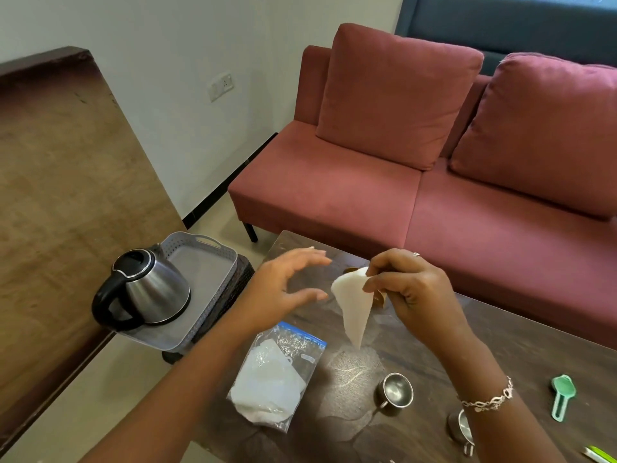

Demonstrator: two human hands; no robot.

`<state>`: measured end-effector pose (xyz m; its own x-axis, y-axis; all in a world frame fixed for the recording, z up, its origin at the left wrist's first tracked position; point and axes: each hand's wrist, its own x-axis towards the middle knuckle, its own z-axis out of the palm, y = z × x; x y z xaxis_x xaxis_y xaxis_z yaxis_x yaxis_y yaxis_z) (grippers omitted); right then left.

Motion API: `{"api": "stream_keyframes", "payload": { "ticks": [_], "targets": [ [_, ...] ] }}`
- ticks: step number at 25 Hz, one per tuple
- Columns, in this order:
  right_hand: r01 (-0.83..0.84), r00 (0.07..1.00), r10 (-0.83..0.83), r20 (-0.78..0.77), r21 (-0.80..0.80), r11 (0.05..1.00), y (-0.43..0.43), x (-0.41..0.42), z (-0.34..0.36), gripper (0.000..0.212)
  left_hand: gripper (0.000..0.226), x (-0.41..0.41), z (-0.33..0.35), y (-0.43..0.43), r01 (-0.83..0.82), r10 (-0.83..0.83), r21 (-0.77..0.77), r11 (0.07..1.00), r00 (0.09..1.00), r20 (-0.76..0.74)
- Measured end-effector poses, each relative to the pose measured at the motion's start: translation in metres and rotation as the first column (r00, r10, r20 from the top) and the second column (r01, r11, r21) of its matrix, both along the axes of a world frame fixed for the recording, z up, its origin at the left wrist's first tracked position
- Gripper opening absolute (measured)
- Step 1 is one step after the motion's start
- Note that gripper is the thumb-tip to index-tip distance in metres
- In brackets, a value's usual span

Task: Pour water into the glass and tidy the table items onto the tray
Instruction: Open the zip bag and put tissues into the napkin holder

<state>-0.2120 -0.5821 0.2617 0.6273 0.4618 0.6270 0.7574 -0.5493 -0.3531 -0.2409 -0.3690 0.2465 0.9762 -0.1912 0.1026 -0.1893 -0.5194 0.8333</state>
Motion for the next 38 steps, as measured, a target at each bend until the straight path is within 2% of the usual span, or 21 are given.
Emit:
{"api": "stream_keyframes", "payload": {
  "ticks": [2,4,8,11,13,16,18,20,22,25,27,29,31,32,33,34,35,36,37,38],
  "targets": [
    [-0.045,0.999,0.045,0.009,-0.014,0.999,0.004,-0.003,0.004,0.027,0.057,0.004,0.003,-0.01,0.116,-0.112,0.059,0.991,0.992,-0.061],
    [-0.09,0.996,0.09,-0.016,-0.017,0.996,0.007,-0.004,0.009,0.025,0.056,0.006,0.003,-0.016,0.185,-0.185,-0.009,0.983,0.97,-0.157],
    [-0.147,0.986,0.148,-0.083,0.011,0.989,0.009,-0.004,0.017,0.022,0.031,0.001,0.003,-0.022,0.214,-0.212,-0.011,0.977,0.955,-0.209],
    [-0.118,0.954,0.164,-0.252,0.188,0.975,0.009,-0.004,0.017,0.02,0.013,-0.003,0.004,-0.023,0.187,-0.228,-0.177,0.966,0.94,-0.253],
    [-0.009,0.855,0.206,-0.475,0.384,0.923,0.004,-0.001,0.013,0.032,0.011,-0.006,0.005,-0.023,0.051,-0.174,-0.348,0.936,0.927,-0.333],
    [0.177,0.595,0.298,-0.747,0.483,0.857,-0.004,0.0,-0.004,0.024,0.011,-0.006,0.002,-0.027,-0.227,-0.046,-0.544,0.808,0.896,-0.442],
    [0.221,0.418,0.368,-0.831,0.486,0.845,-0.006,-0.007,-0.018,0.036,0.01,-0.005,-0.003,-0.03,-0.372,0.027,-0.62,0.691,0.87,-0.492],
    [0.231,0.33,0.448,-0.831,0.531,0.815,-0.002,-0.015,-0.027,0.045,0.009,-0.005,-0.006,-0.033,-0.466,0.074,-0.666,0.582,0.846,-0.528],
    [0.284,0.327,0.464,-0.823,0.554,0.782,0.005,-0.023,-0.031,0.042,0.01,-0.006,-0.01,-0.036,-0.518,0.098,-0.691,0.504,0.829,-0.551],
    [0.421,0.42,0.348,-0.838,0.52,0.743,0.015,-0.026,-0.036,0.019,0.013,-0.006,-0.014,-0.04,-0.556,0.094,-0.714,0.426,0.812,-0.577],
    [0.425,0.496,0.265,-0.827,0.497,0.757,0.017,-0.024,-0.038,0.012,0.015,-0.005,-0.017,-0.04,-0.576,0.092,-0.714,0.398,0.799,-0.594],
    [0.399,0.565,0.182,-0.805,0.46,0.793,0.016,-0.02,-0.04,0.014,0.015,-0.004,-0.022,-0.037,-0.592,0.101,-0.693,0.412,0.785,-0.611],
    [0.382,0.63,0.074,-0.773,0.391,0.838,0.014,-0.014,-0.043,0.018,0.017,-0.004,-0.032,-0.032,-0.582,0.116,-0.661,0.474,0.785,-0.608],
    [0.377,0.661,0.01,-0.75,0.344,0.86,0.014,-0.011,-0.045,0.019,0.023,-0.004,-0.038,-0.03,-0.563,0.126,-0.629,0.536,0.79,-0.6],
    [0.379,0.693,-0.058,-0.718,0.294,0.878,0.013,-0.009,-0.047,0.019,0.031,-0.003,-0.043,-0.027,-0.525,0.145,-0.565,0.637,0.801,-0.581],
    [0.386,0.722,-0.126,-0.68,0.246,0.889,0.012,-0.006,-0.049,0.019,0.039,-0.002,-0.049,-0.025,-0.462,0.181,-0.435,0.773,0.818,-0.546],
    [0.399,0.748,-0.191,-0.636,0.2,0.895,0.01,-0.002,-0.052,0.018,0.049,-0.001,-0.055,-0.023,-0.372,0.231,-0.213,0.904,0.841,-0.489],
    [0.415,0.77,-0.254,-0.585,0.158,0.896,0.006,0.004,-0.055,0.018,0.06,0.002,-0.063,-0.02,-0.247,0.251,0.063,0.967,0.881,-0.402],
    [0.432,0.789,-0.31,-0.53,0.119,0.894,0.002,0.012,-0.06,0.018,0.072,0.004,-0.072,-0.017,-0.116,0.215,0.304,0.946,0.924,-0.318],
    [0.448,0.803,-0.356,-0.478,0.089,0.889,-0.002,0.021,-0.064,0.019,0.082,0.007,-0.08,-0.015,-0.007,0.153,0.468,0.884,0.949,-0.275]
  ]
}}
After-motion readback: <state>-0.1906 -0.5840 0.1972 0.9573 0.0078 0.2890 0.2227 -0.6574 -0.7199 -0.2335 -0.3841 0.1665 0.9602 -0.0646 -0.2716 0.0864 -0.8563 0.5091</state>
